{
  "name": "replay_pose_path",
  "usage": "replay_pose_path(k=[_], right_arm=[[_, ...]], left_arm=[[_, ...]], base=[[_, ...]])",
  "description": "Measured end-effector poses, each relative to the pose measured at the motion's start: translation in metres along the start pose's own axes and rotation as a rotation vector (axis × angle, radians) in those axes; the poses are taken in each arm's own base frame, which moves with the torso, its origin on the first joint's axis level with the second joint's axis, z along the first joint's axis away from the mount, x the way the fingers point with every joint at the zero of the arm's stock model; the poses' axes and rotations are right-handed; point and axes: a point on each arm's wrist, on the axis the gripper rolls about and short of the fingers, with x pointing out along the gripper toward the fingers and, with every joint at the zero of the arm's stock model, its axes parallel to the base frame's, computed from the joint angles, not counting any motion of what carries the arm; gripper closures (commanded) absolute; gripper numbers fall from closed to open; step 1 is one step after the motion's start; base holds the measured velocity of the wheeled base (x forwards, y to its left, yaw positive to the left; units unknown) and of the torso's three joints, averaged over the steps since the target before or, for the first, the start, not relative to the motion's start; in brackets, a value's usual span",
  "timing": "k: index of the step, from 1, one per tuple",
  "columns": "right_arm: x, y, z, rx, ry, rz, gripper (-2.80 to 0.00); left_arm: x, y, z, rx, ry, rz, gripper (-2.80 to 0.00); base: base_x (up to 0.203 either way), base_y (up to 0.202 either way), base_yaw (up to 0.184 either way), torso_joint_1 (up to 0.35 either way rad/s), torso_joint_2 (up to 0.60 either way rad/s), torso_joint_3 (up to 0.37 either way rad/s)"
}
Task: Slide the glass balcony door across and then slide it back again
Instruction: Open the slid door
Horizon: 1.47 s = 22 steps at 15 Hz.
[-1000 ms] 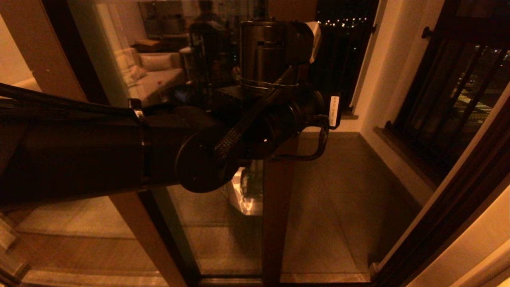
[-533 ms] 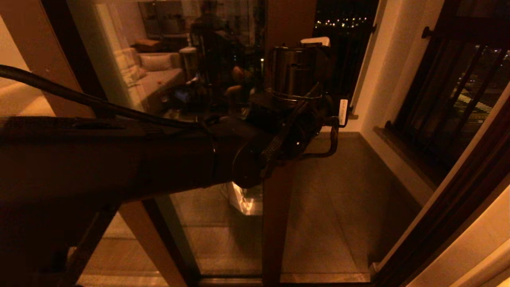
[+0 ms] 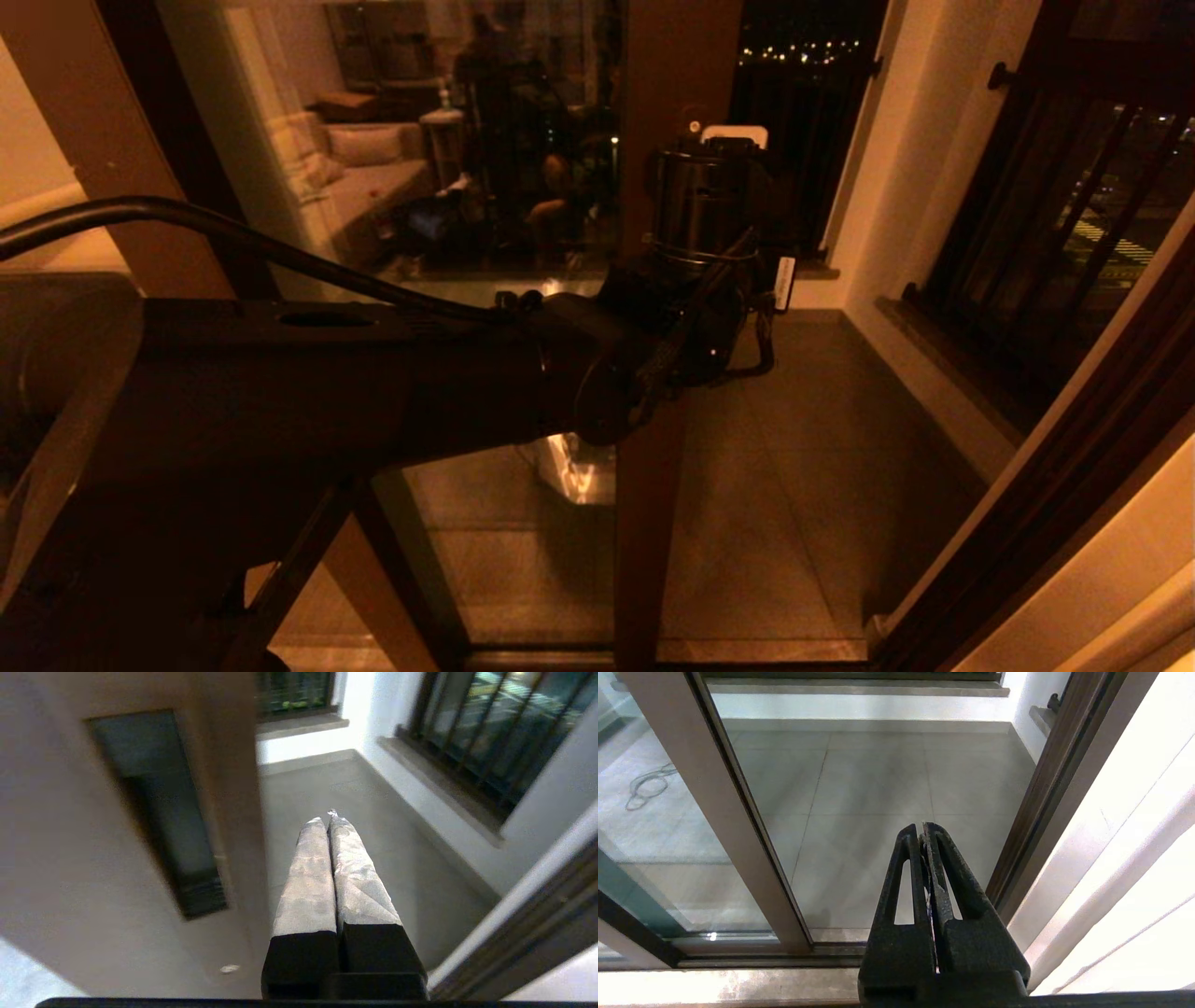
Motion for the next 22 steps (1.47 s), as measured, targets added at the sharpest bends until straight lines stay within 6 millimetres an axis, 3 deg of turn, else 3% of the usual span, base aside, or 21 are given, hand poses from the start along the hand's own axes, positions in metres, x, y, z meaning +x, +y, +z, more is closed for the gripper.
replay_pose_path(k=[7, 22], right_arm=[[0.000, 0.000, 0.000, 0.000, 0.000, 0.000, 0.00], [0.000, 0.000, 0.000, 0.000, 0.000, 0.000, 0.00]], left_arm=[[0.011, 0.027, 0.001, 0.004, -0.002, 0.104, 0.00], [0.013, 0.060, 0.014, -0.004, -0.021, 0.217, 0.00]], base=[[0.000, 0.000, 0.000, 0.000, 0.00, 0.000], [0.000, 0.000, 0.000, 0.000, 0.00, 0.000]])
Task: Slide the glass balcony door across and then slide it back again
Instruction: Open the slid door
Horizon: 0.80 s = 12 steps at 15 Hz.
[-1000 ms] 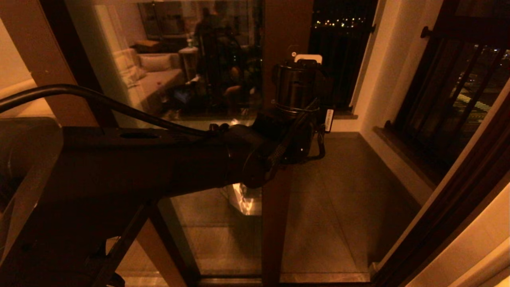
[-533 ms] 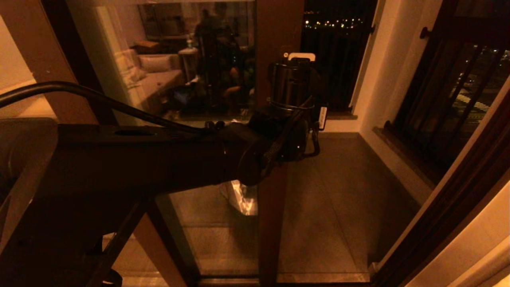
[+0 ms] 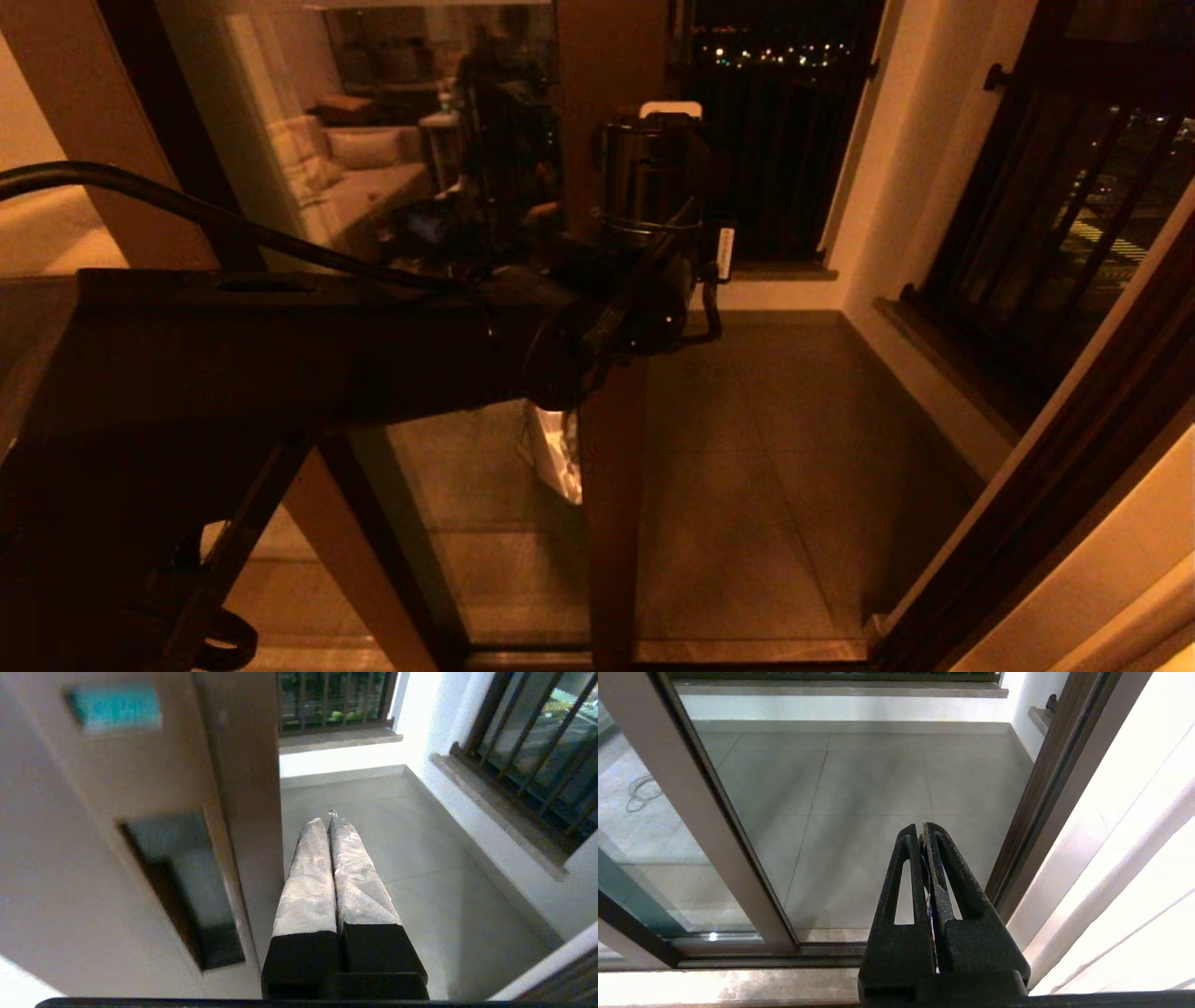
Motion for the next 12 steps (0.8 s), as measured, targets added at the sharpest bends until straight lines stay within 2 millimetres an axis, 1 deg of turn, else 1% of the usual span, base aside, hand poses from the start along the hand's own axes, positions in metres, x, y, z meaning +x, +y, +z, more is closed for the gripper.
replay_pose_path(k=[3, 7, 12], right_arm=[[0.000, 0.000, 0.000, 0.000, 0.000, 0.000, 0.00], [0.000, 0.000, 0.000, 0.000, 0.000, 0.000, 0.00], [0.000, 0.000, 0.000, 0.000, -0.001, -0.001, 0.00]], left_arm=[[0.000, 0.011, 0.000, 0.007, 0.011, 0.017, 0.00], [-0.008, 0.022, 0.001, 0.015, 0.031, 0.033, 0.00], [-0.017, 0.035, 0.012, 0.007, 0.013, 0.058, 0.00]], base=[[0.000, 0.000, 0.000, 0.000, 0.00, 0.000], [0.000, 0.000, 0.000, 0.000, 0.00, 0.000], [0.000, 0.000, 0.000, 0.000, 0.00, 0.000]])
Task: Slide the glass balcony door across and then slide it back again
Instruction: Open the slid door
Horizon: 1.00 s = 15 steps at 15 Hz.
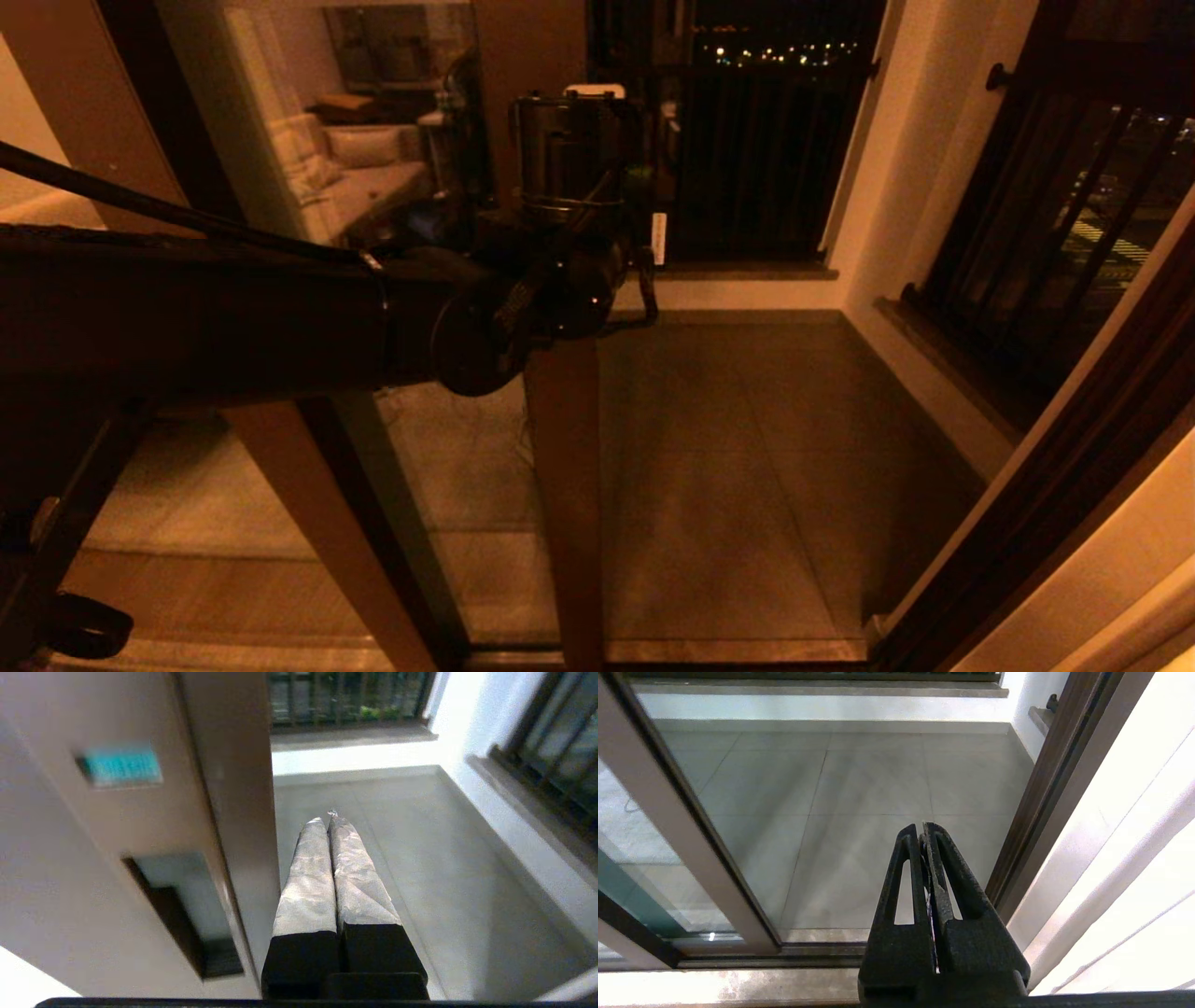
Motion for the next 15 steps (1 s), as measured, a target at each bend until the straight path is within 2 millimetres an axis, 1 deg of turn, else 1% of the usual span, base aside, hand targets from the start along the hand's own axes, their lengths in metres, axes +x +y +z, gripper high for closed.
replay_pose_path(k=[4, 9, 12, 15], right_arm=[[0.000, 0.000, 0.000, 0.000, 0.001, 0.000, 0.00], [0.000, 0.000, 0.000, 0.000, 0.001, 0.000, 0.00], [0.000, 0.000, 0.000, 0.000, 0.001, 0.000, 0.00], [0.000, 0.000, 0.000, 0.000, 0.001, 0.000, 0.00]], left_arm=[[-0.008, 0.008, -0.002, 0.014, 0.023, 0.003, 0.00], [-0.006, 0.031, -0.001, 0.014, 0.021, 0.041, 0.00], [-0.011, 0.041, 0.000, 0.020, 0.028, 0.059, 0.00], [-0.011, 0.053, 0.003, 0.023, 0.032, 0.089, 0.00]], base=[[0.000, 0.000, 0.000, 0.000, 0.00, 0.000], [0.000, 0.000, 0.000, 0.000, 0.00, 0.000], [0.000, 0.000, 0.000, 0.000, 0.00, 0.000], [0.000, 0.000, 0.000, 0.000, 0.00, 0.000]])
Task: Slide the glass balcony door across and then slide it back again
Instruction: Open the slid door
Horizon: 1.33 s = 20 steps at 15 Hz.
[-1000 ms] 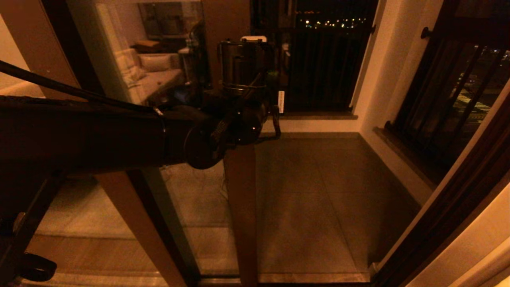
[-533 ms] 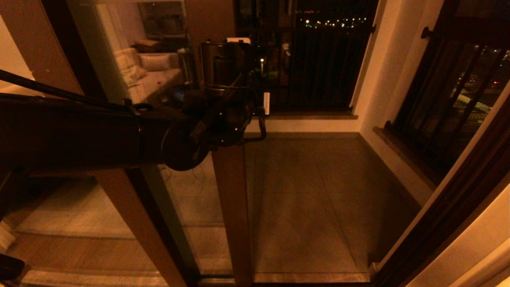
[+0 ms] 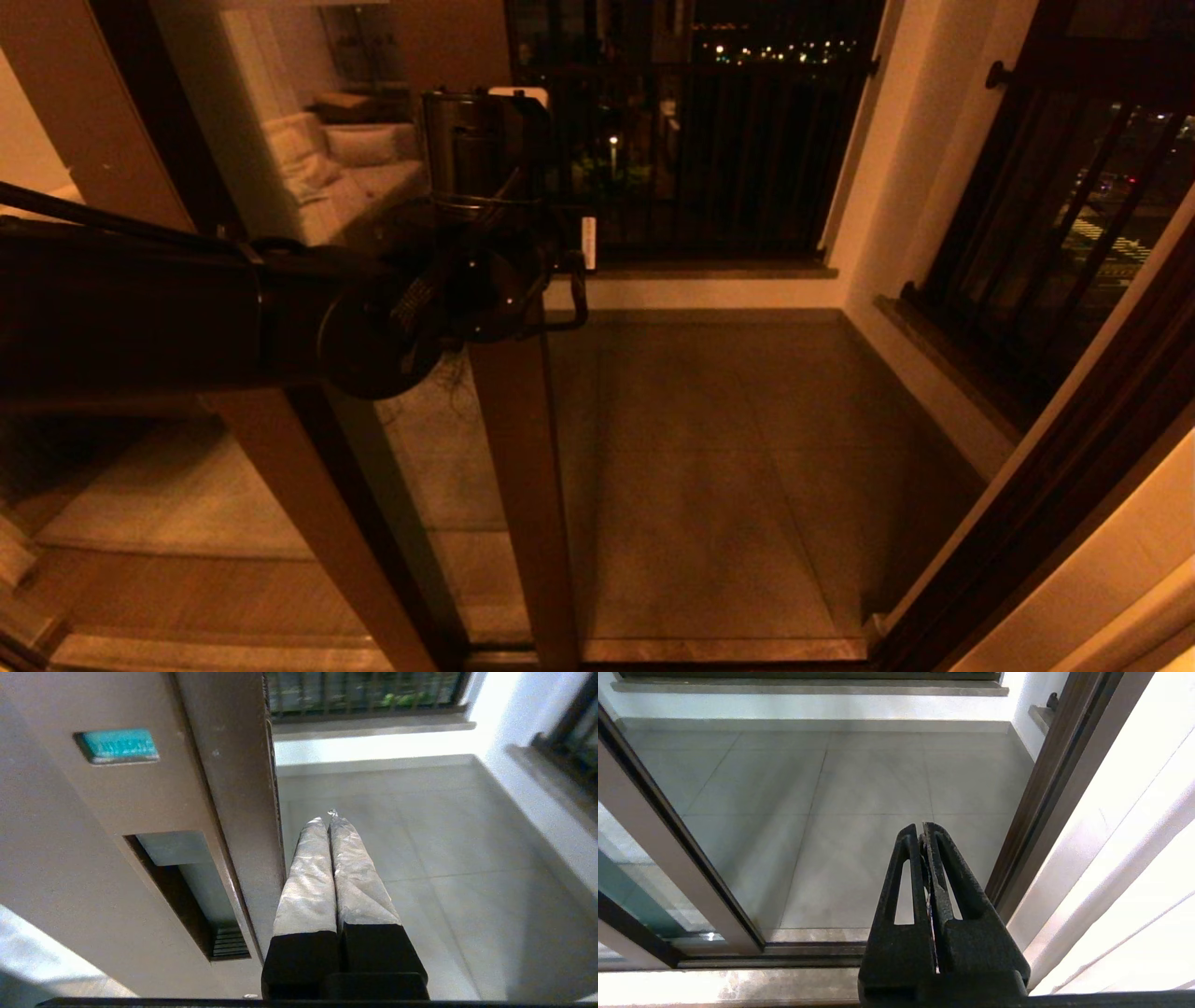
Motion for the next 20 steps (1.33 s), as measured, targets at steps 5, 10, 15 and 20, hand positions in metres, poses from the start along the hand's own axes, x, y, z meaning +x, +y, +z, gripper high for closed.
replay_pose_path(k=[5, 10, 15, 20], right_arm=[[0.000, 0.000, 0.000, 0.000, 0.000, 0.000, 0.00], [0.000, 0.000, 0.000, 0.000, 0.000, 0.000, 0.00], [0.000, 0.000, 0.000, 0.000, 0.000, 0.000, 0.00], [0.000, 0.000, 0.000, 0.000, 0.000, 0.000, 0.00]], left_arm=[[0.003, 0.015, 0.007, -0.010, -0.017, 0.042, 0.00], [0.001, 0.026, 0.006, -0.006, -0.009, 0.062, 0.00], [-0.001, 0.043, 0.007, -0.002, -0.001, 0.094, 0.00], [0.000, 0.063, 0.005, 0.000, 0.008, 0.140, 0.00]], base=[[0.000, 0.000, 0.000, 0.000, 0.00, 0.000], [0.000, 0.000, 0.000, 0.000, 0.00, 0.000], [0.000, 0.000, 0.000, 0.000, 0.00, 0.000], [0.000, 0.000, 0.000, 0.000, 0.00, 0.000]])
